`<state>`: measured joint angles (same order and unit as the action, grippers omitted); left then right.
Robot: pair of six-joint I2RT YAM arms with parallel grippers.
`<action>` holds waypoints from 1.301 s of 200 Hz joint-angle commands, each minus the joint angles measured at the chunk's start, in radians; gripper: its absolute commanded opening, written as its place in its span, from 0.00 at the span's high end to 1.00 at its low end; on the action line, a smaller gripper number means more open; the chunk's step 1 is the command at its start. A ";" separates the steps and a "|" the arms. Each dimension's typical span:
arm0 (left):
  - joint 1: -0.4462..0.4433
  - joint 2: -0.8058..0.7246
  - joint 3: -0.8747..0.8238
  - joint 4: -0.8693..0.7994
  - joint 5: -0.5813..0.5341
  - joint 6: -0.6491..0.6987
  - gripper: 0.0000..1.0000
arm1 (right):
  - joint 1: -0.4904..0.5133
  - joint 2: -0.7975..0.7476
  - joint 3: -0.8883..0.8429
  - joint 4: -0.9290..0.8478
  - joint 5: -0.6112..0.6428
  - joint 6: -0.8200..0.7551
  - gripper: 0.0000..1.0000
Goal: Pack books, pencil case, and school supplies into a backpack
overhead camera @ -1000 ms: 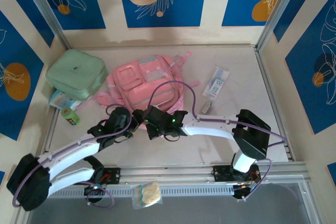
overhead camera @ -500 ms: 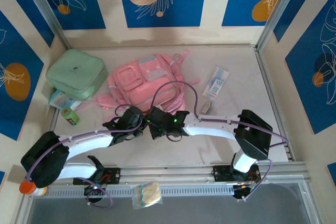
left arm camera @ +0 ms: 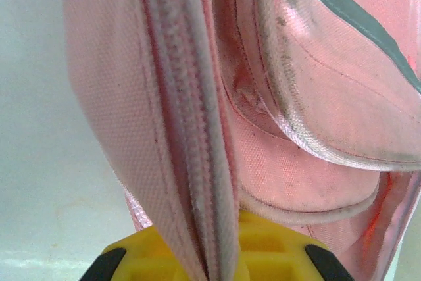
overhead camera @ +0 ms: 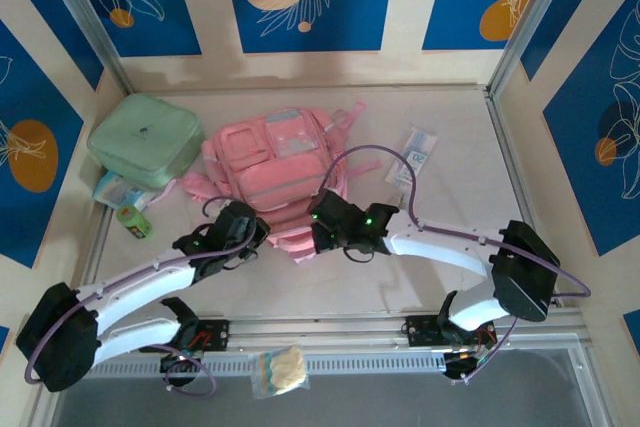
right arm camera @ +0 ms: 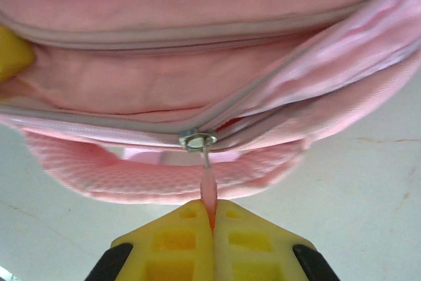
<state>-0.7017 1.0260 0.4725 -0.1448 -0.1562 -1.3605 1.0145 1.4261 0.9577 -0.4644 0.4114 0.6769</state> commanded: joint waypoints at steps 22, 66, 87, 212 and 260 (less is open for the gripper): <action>0.104 -0.081 0.092 -0.134 0.083 0.279 1.00 | -0.037 -0.069 -0.042 -0.102 0.037 -0.080 1.00; 0.232 -0.078 0.158 -0.203 0.209 0.474 1.00 | 0.021 -0.126 -0.079 -0.084 -0.037 -0.023 1.00; 0.280 -0.060 0.180 -0.174 0.242 0.561 1.00 | 0.085 -0.103 -0.069 -0.043 -0.056 0.021 1.00; 0.384 -0.219 0.104 -0.230 0.318 0.254 0.32 | 0.128 0.160 0.147 0.104 0.004 0.103 1.00; 0.054 -0.232 0.016 -0.104 0.067 -0.116 0.32 | 0.126 0.139 0.105 0.110 0.005 0.105 1.00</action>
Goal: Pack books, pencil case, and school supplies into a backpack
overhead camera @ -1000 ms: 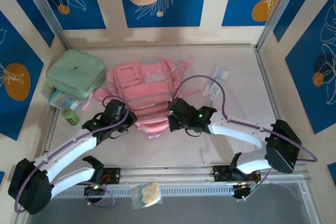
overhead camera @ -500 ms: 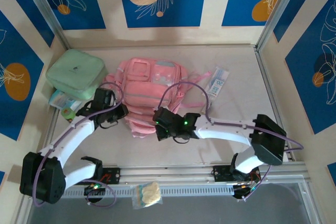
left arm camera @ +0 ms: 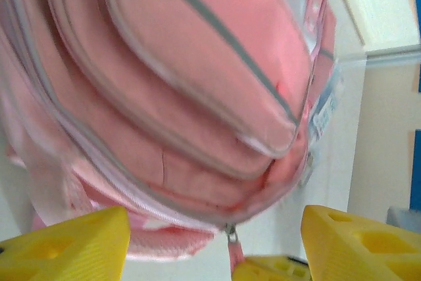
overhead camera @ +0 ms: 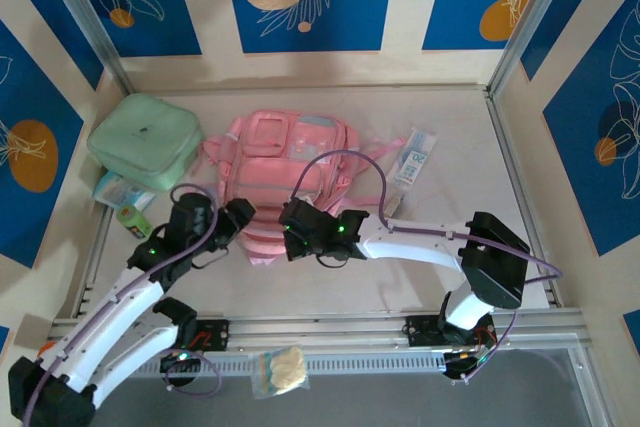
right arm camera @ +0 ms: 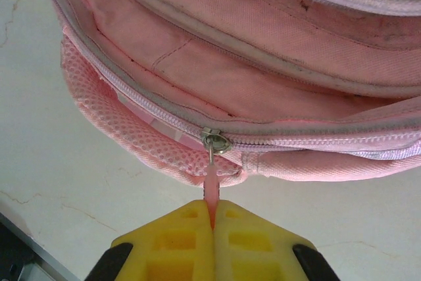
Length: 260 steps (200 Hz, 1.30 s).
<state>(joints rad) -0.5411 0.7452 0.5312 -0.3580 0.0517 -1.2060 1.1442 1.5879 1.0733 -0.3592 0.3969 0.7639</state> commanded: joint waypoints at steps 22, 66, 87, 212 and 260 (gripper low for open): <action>-0.196 0.159 -0.024 0.158 -0.213 -0.360 0.35 | -0.004 -0.033 -0.025 0.014 0.022 0.022 1.00; -0.252 0.340 0.015 0.217 -0.303 -0.458 0.45 | -0.003 -0.042 -0.047 0.033 0.023 0.020 1.00; -0.258 0.396 0.031 0.220 -0.324 -0.480 0.54 | -0.002 -0.039 -0.062 0.051 0.022 0.017 1.00; -0.180 0.140 0.083 -0.066 -0.450 -0.280 1.00 | -0.019 -0.120 -0.087 -0.127 0.080 -0.077 1.00; -0.114 0.066 0.077 -0.098 -0.382 -0.244 1.00 | -0.141 -0.169 -0.133 -0.141 0.065 -0.142 1.00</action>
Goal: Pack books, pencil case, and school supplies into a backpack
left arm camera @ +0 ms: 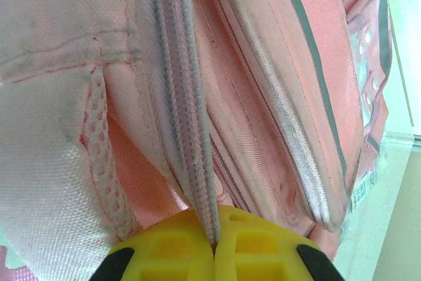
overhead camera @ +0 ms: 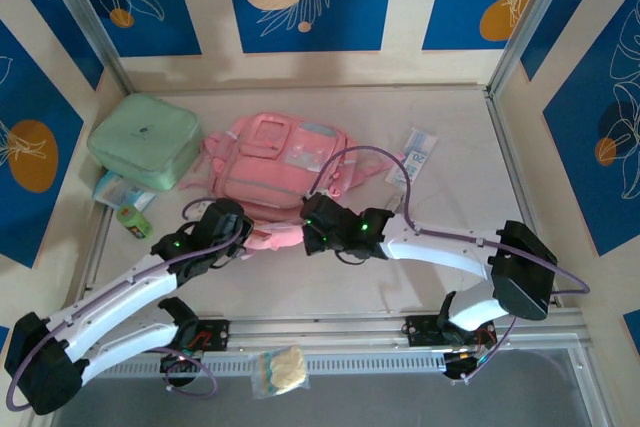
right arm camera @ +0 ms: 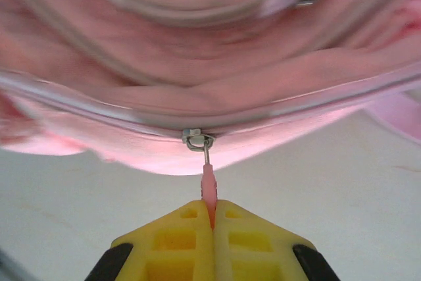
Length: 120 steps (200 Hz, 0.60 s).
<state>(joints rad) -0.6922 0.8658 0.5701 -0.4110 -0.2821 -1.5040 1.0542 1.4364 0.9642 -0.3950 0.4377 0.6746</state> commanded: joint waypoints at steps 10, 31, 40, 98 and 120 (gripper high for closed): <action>0.052 -0.074 0.038 -0.051 -0.046 0.070 1.00 | -0.072 -0.022 -0.025 -0.108 0.016 -0.068 1.00; 0.108 -0.093 0.034 -0.043 0.026 0.103 1.00 | -0.136 -0.020 -0.039 -0.085 -0.012 -0.098 1.00; 0.123 -0.095 0.033 -0.044 0.049 0.105 1.00 | -0.159 -0.017 -0.039 -0.065 -0.020 -0.113 1.00; 0.181 -0.148 0.058 -0.176 0.035 0.201 1.00 | -0.283 0.033 -0.024 0.000 -0.020 -0.152 1.00; 0.225 -0.171 0.035 -0.199 0.075 0.220 1.00 | -0.322 0.068 -0.011 0.021 -0.007 -0.166 1.00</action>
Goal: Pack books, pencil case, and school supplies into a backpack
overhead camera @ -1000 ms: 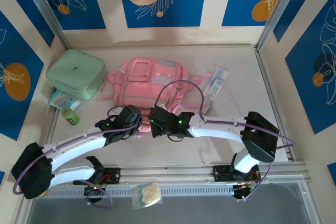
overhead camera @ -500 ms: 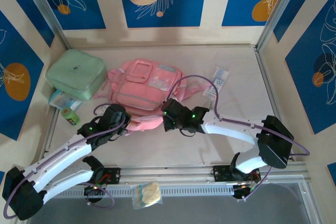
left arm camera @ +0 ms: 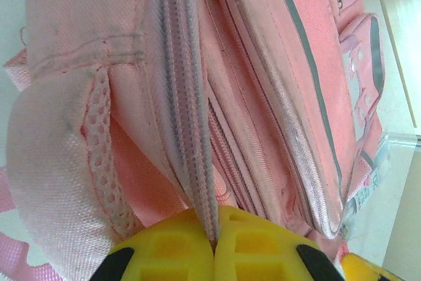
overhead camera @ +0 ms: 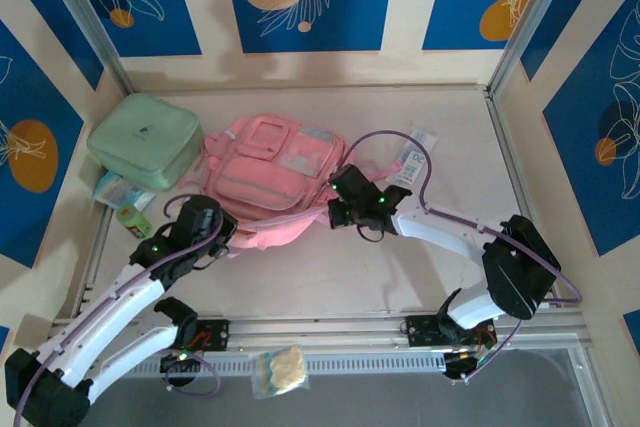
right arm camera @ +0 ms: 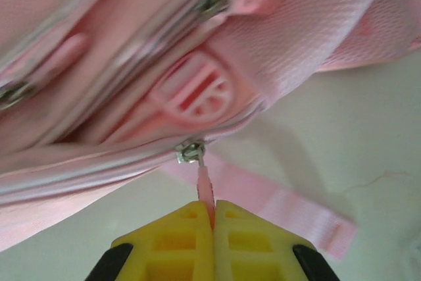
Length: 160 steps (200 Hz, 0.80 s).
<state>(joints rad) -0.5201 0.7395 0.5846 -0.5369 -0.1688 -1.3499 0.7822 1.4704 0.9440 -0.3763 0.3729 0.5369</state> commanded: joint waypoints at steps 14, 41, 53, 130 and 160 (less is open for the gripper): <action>0.064 -0.065 0.016 -0.107 -0.051 0.074 1.00 | -0.081 0.059 0.014 0.019 0.053 -0.028 1.00; 0.085 -0.099 0.012 -0.142 -0.069 0.098 1.00 | -0.100 0.092 0.040 0.023 0.031 -0.031 1.00; 0.093 -0.096 0.016 -0.139 -0.050 0.135 1.00 | -0.094 0.083 0.051 0.014 -0.026 -0.035 1.00; 0.090 -0.038 0.138 -0.187 0.069 0.390 0.54 | -0.138 0.049 0.167 -0.110 -0.299 0.093 0.60; 0.013 0.057 0.106 -0.038 0.113 0.365 0.55 | -0.191 0.195 0.320 -0.167 -0.334 0.171 0.52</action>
<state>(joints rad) -0.4526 0.7330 0.6994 -0.6579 -0.0994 -1.0183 0.6270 1.5597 1.1584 -0.4721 0.1104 0.6189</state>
